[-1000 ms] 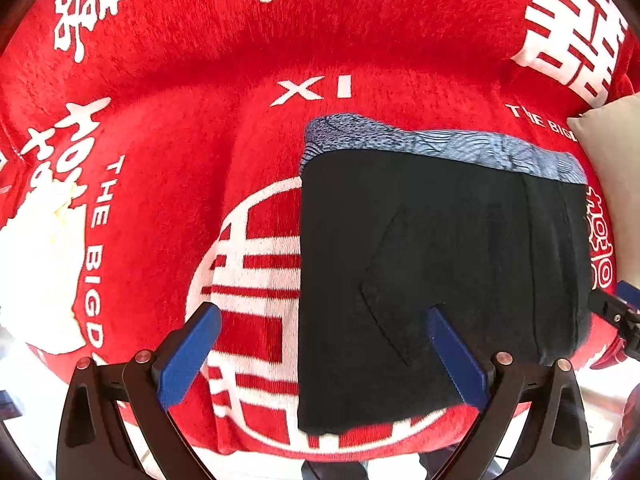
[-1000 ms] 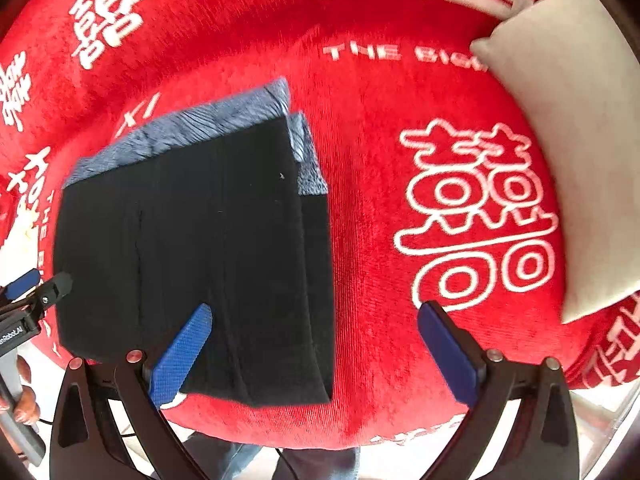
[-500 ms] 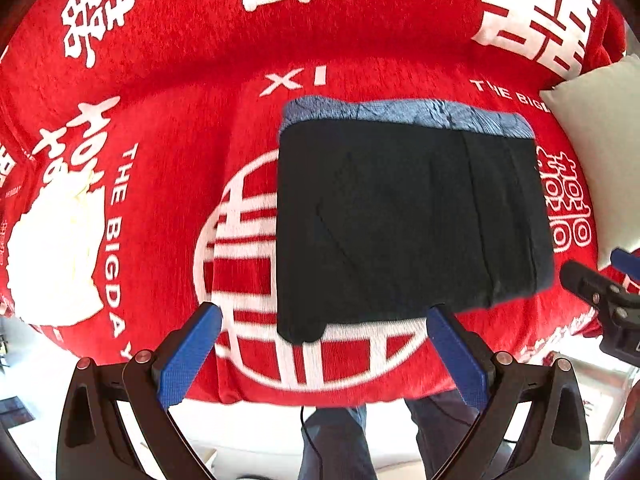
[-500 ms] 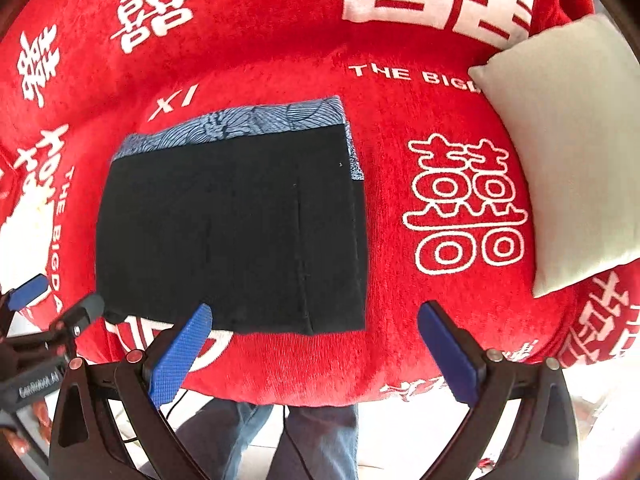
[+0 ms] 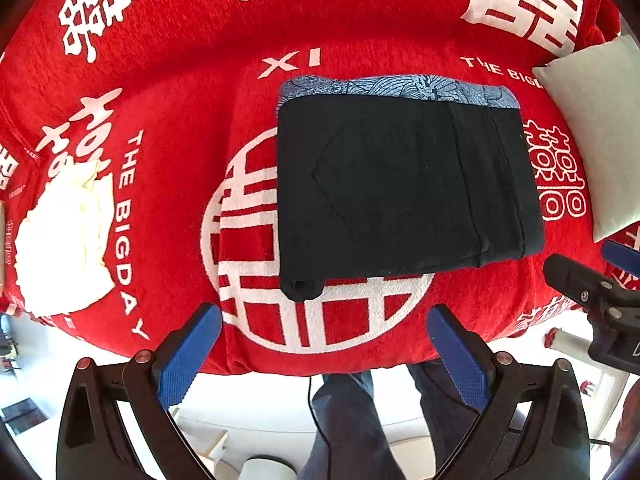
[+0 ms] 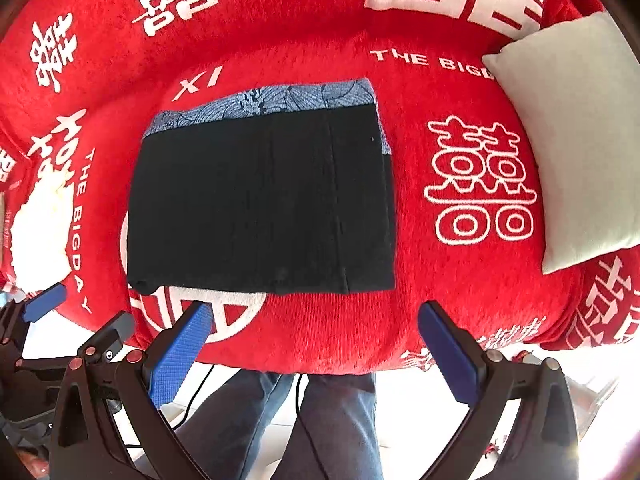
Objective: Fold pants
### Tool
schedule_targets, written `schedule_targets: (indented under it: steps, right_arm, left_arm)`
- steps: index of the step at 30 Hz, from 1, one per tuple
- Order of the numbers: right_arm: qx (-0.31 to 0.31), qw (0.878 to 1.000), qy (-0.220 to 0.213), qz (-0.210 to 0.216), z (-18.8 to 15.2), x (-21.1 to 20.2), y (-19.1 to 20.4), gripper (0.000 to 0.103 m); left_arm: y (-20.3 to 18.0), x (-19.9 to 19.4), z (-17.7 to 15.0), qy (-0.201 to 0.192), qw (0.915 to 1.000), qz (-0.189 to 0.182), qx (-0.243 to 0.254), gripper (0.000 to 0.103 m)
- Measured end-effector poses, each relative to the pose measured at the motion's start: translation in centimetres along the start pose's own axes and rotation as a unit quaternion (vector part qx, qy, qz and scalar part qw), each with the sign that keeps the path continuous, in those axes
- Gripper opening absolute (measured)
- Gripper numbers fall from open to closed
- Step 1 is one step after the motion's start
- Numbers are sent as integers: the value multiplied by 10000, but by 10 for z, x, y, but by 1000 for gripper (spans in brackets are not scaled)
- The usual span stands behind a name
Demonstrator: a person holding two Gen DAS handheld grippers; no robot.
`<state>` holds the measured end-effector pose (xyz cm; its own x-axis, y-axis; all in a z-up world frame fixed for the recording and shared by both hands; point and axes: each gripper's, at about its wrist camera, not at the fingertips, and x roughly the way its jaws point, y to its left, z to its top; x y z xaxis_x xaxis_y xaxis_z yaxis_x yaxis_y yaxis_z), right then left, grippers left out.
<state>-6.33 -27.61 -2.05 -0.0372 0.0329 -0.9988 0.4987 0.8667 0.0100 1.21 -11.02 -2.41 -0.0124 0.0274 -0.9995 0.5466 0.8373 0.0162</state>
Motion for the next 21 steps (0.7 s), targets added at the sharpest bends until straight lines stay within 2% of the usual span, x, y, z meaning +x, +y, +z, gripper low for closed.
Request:
schedule_targets:
  steps: [7,21]
  right_arm:
    - [-189,9995,-74,-224,-5,-7,5,103]
    - [-251,9992,-156,-254,-1,-16,8,103]
  left_arm:
    - [-1,-8,0,24,10000,2,94,103]
    - [-2,-18,1,-62,9999,47,134,103]
